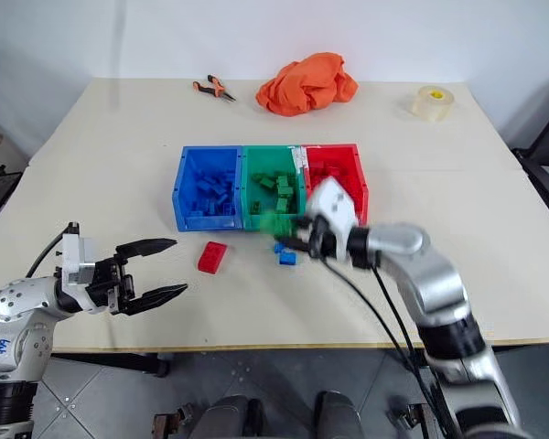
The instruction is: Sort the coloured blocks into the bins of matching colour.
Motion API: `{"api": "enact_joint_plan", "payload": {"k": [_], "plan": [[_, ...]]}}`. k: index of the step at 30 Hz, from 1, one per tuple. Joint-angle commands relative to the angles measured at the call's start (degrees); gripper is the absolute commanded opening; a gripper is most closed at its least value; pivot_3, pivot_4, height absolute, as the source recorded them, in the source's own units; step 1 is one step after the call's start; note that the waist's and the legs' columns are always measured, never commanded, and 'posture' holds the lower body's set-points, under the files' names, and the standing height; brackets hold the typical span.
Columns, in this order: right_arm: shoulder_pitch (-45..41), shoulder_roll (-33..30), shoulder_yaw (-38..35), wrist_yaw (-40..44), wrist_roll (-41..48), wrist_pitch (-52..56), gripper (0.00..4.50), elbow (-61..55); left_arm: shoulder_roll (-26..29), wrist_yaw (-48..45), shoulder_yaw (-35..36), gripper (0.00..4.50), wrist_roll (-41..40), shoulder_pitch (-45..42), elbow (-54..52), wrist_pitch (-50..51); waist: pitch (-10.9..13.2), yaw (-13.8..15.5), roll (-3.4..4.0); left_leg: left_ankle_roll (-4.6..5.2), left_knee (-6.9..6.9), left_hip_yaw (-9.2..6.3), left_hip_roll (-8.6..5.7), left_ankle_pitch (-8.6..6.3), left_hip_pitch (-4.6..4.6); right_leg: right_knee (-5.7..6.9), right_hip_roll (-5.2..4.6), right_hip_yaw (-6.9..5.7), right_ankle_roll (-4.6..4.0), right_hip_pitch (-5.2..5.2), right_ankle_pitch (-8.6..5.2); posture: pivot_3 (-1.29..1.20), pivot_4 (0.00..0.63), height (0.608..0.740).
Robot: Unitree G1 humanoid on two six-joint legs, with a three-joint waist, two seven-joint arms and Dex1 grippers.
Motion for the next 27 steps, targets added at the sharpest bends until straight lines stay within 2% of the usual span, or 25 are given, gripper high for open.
{"api": "enact_joint_plan", "payload": {"k": [1, 5, 9, 13, 14, 18, 24, 27], "plan": [[-7.08, 2.85, -0.85, -1.12, -2.48, -6.25, 1.47, 13.1, -0.46, 0.57, 0.28, 4.5, -0.1, -0.42, -0.96, -1.29, -0.01, -0.18, -0.02, 0.0, -0.01, -0.04, -0.04, 0.0, -0.01, 0.08, -0.02, -0.01, 0.0, -0.02, 0.0, 0.0, 0.15, 0.74], [-14.3, 5.22, 0.33, -1.38, -7.25, -14.6, 1.47, 28.72, -0.69, 0.92, -0.02, 4.5, -0.04, -0.55, -0.84, -1.86, -0.01, -0.26, -0.02, 0.02, 0.01, -0.06, -0.11, 0.0, -0.01, 0.28, -0.04, -0.02, 0.0, -0.1, 0.0, 0.0, 0.15, 0.74], [-21.09, 7.91, 0.81, -2.23, -11.98, -24.64, 2.81, 45.07, -1.11, 1.6, -0.21, 4.5, 0.05, -0.83, -1.24, -2.38, 0.0, -0.6, 0.0, 0.01, 0.01, -0.01, -0.1, 0.01, -0.01, 0.31, -0.01, -0.01, 0.0, -0.11, 0.0, 0.0, 0.15, 0.74], [-23.06, 8.15, 0.67, -0.7, -13.95, -30.0, 4.17, 49.03, -1.31, 1.84, -0.06, 4.5, 0.16, -0.93, -0.94, -3.14, 0.01, -0.6, 0.01, 0.0, 0.01, -0.03, -0.06, 0.01, -0.01, 0.35, 0.02, -0.01, 0.0, -0.13, 0.0, 0.0, 0.15, 0.74], [-22.89, 7.86, 0.37, 0.05, -13.72, -30.18, 4.48, 48.17, -1.31, 1.8, -0.09, 4.5, 0.15, -0.89, -0.85, -3.3, 0.01, -0.59, 0.01, 0.0, 0.01, -0.04, -0.06, 0.01, -0.01, 0.35, 0.02, -0.01, 0.0, -0.12, 0.0, 0.0, 0.15, 0.74], [-17.06, 3.65, -0.73, 7.37, -10.02, -26.21, 4.48, 35.05, -1.49, 1.51, -0.42, 4.5, 0.03, -1.24, -0.22, -3.81, 0.01, -0.27, 0.02, 0.0, 0.01, -0.08, -0.06, 0.01, -0.02, 0.33, 0.02, 0.0, 0.0, -0.11, 0.0, 0.0, 0.15, 0.74], [2.68, -12.12, -2.01, 20.14, -3.13, -14.77, 4.48, 8.52, -1.5, 0.56, -0.98, 4.5, 0.37, -2.77, 2.52, -4.72, 0.0, 0.9, 0.0, 0.05, 0.05, -0.29, -0.14, -0.03, -0.04, 0.18, -0.03, -0.01, 0.05, 0.07, 0.03, 0.0, 0.15, 0.74], [13.29, -20.68, -5.51, 22.33, -2.15, -12.47, 4.48, 2.16, -1.36, -0.14, -1.32, 4.5, 0.6, -3.92, 4.37, -5.25, 0.03, 1.34, 0.04, 0.05, 0.03, -0.1, -0.1, -0.03, -0.07, -0.28, 0.01, -0.03, 0.04, 0.16, 0.03, 0.0, 0.15, 0.74]]}}
